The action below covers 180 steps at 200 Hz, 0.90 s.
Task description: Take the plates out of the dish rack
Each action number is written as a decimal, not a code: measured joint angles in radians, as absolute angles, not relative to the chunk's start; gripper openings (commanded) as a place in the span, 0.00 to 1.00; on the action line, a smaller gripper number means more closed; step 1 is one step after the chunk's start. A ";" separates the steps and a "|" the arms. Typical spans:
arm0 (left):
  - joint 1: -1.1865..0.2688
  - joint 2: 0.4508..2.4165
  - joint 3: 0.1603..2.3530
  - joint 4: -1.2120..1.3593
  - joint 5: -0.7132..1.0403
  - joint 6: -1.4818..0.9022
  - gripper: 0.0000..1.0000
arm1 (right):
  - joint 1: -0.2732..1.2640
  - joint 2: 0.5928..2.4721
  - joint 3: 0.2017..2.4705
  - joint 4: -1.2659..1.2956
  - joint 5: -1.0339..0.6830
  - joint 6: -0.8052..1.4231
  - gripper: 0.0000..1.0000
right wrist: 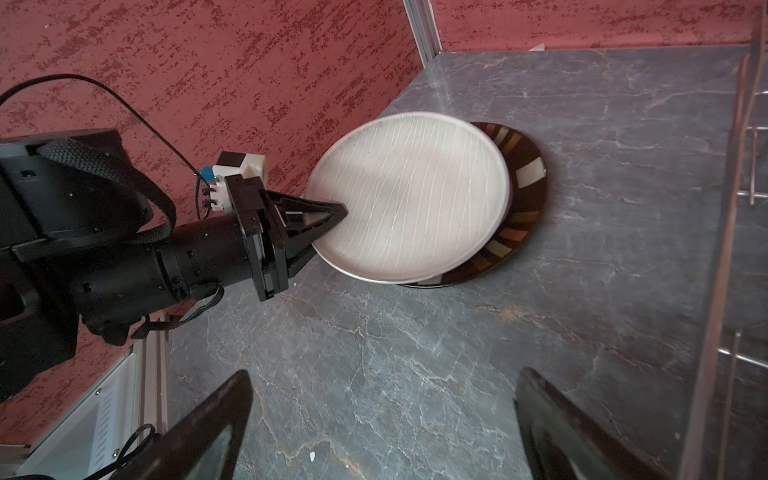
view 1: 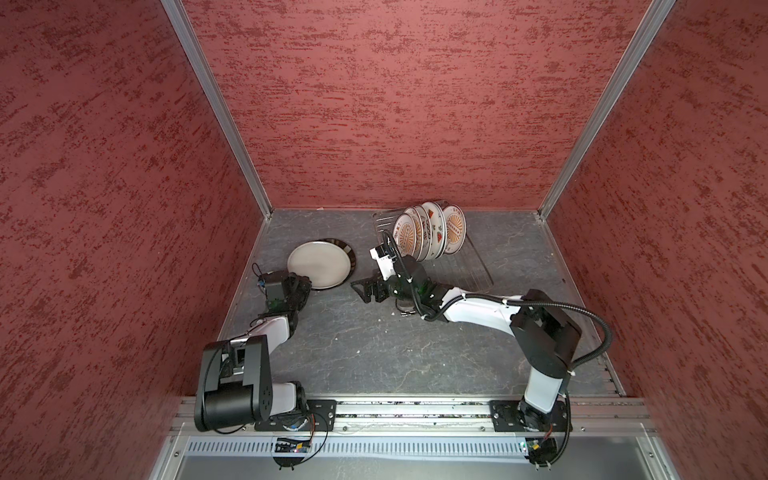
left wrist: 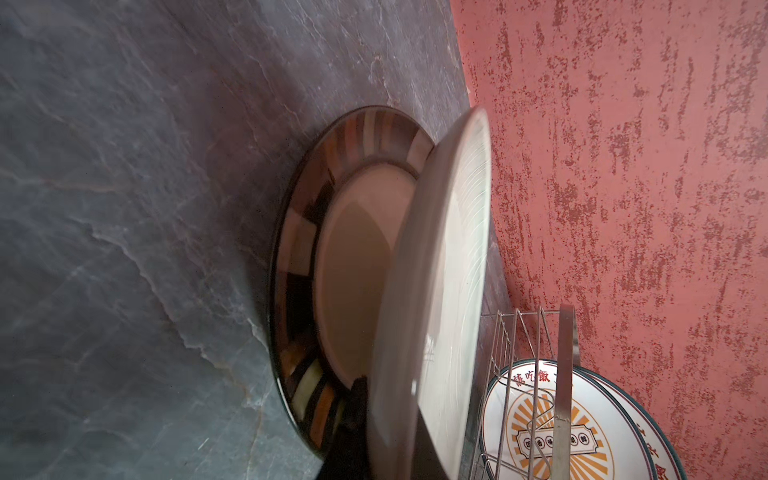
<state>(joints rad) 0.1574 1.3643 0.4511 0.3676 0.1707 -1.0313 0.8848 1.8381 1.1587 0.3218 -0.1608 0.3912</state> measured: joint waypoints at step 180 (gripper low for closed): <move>0.157 1.507 0.523 0.379 0.154 -1.017 0.12 | 0.886 1.848 1.159 0.308 -0.159 0.377 0.99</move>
<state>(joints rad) 0.1570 1.5074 0.5232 0.3790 0.1539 -1.0168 0.8864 1.8477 1.1587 0.3080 -0.1593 0.3767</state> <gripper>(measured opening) 0.122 0.986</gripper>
